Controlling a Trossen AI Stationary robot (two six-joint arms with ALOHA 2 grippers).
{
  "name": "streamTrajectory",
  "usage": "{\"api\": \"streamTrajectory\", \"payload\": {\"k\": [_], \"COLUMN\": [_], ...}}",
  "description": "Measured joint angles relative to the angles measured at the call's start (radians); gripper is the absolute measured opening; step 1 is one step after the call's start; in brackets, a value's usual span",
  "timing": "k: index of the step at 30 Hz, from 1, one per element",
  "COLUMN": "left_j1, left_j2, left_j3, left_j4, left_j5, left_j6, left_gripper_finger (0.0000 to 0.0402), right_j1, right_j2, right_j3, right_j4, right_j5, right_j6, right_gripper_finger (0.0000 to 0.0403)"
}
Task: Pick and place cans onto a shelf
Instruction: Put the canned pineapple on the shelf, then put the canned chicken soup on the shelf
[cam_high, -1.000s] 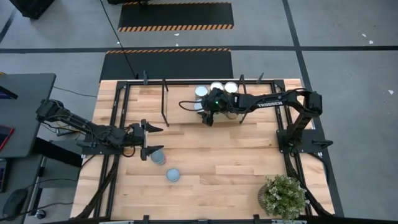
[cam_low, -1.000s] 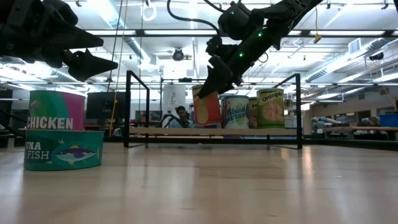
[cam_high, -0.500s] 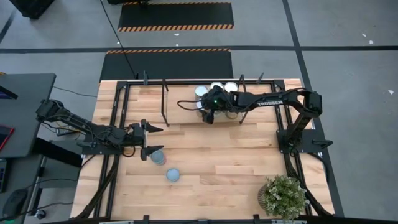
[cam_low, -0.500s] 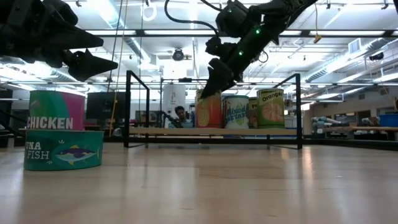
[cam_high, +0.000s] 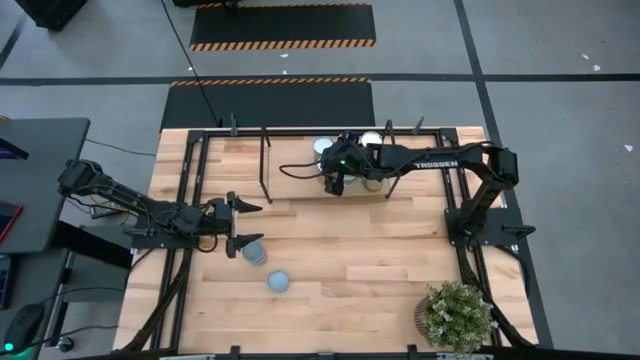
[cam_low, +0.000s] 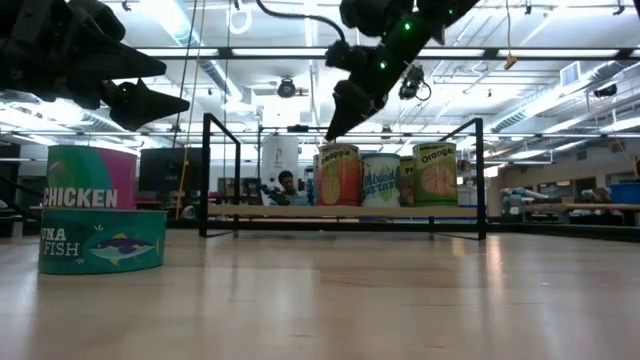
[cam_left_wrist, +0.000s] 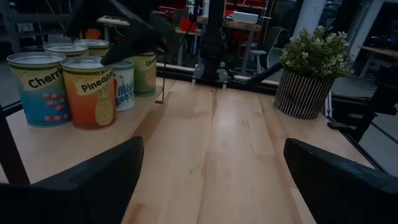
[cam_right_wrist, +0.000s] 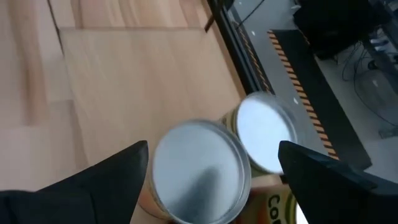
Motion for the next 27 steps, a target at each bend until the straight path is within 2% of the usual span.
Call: {"api": "streamTrajectory", "payload": {"k": [8, 16, 22, 27], "left_j1": [0.000, 0.000, -0.012, -0.042], "left_j2": [0.000, 0.000, 0.017, 0.047], "left_j3": [0.000, 0.030, 0.143, 0.314], "left_j4": [-0.005, -0.052, -0.244, -0.608], "left_j5": [0.000, 0.013, 0.079, 0.191], "left_j6": [-0.001, 0.044, 0.019, -0.063], "left_gripper_finger": [0.0393, 0.0393, 0.0389, 0.0388], "right_j1": [0.077, 0.202, 0.307, 0.378], "right_j2": [0.000, 0.000, 0.002, 0.001], "right_j3": [0.067, 0.041, 0.000, -0.001], "right_j4": [-0.001, 0.137, 0.163, 0.165], "right_j5": [-0.007, -0.115, -0.102, -0.041], "right_j6": [0.000, 0.097, 0.181, 0.200], "right_gripper_finger": [0.0368, 0.0366, 0.0364, 0.0364]}}
